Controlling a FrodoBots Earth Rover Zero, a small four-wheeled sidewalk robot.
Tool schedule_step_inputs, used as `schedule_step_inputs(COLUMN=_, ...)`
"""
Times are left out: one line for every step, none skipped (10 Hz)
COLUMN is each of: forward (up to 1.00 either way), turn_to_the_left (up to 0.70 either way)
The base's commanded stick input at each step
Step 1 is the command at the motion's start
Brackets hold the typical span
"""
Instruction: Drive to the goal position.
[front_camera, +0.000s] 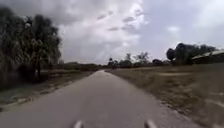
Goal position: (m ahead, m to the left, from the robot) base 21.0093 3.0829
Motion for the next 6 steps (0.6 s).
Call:
schedule_step_inputs(forward=0.85, turn_to_the_left=0.0)
schedule_step_inputs(forward=0.85, turn_to_the_left=0.0)
schedule_step_inputs(forward=0.85, turn_to_the_left=0.0)
schedule_step_inputs(forward=0.85, turn_to_the_left=0.0)
schedule_step_inputs(forward=0.85, turn_to_the_left=0.0)
schedule_step_inputs(forward=0.85, turn_to_the_left=0.0)
